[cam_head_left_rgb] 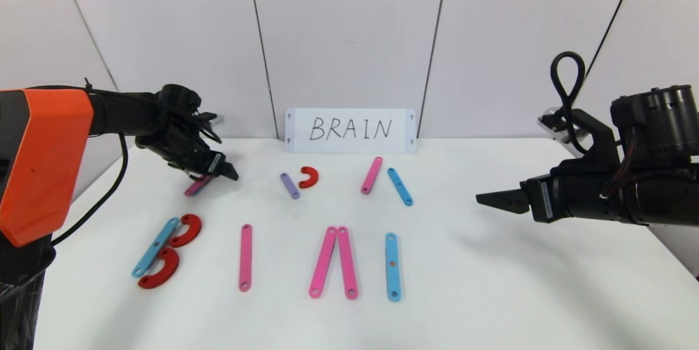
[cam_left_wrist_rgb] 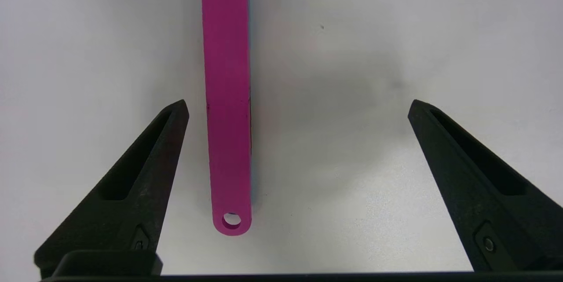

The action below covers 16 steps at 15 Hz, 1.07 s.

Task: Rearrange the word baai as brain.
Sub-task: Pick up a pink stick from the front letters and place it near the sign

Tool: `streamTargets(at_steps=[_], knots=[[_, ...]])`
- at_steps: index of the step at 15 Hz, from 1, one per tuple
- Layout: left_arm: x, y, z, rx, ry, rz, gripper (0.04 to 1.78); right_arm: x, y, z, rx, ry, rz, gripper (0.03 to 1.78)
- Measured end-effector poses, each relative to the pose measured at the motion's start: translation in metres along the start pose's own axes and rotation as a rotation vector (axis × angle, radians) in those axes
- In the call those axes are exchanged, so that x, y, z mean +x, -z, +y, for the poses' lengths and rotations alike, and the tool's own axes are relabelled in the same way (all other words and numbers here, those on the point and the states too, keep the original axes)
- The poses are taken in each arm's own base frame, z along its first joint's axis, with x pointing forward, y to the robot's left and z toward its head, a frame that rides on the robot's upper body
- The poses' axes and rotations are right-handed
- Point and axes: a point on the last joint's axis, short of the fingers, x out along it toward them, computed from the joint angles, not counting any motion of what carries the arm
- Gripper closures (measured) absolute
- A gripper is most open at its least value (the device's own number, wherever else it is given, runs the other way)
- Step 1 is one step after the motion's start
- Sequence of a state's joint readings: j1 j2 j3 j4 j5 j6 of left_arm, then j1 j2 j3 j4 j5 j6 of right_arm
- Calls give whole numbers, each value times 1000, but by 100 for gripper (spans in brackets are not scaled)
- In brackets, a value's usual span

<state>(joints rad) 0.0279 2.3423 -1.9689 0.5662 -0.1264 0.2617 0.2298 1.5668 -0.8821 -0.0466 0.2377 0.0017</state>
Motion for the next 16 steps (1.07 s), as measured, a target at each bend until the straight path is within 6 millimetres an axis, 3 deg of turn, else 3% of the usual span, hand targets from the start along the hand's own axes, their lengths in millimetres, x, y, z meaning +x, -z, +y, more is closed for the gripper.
streamTargets(at_steps=[6,10,13,16], knots=[[-49,-6,-19,-260,19,13,7,-1,0,-2,10,5,-3,8],[-92,11,-54,-384,43,175,7,-3,-3,-3,17,-22,-17,8],[-105,28,-87,-409,9,215,7,-4,-3,-5,20,-24,-19,8],[-106,49,-115,-401,-55,180,7,-4,-3,-6,21,-16,-18,8]])
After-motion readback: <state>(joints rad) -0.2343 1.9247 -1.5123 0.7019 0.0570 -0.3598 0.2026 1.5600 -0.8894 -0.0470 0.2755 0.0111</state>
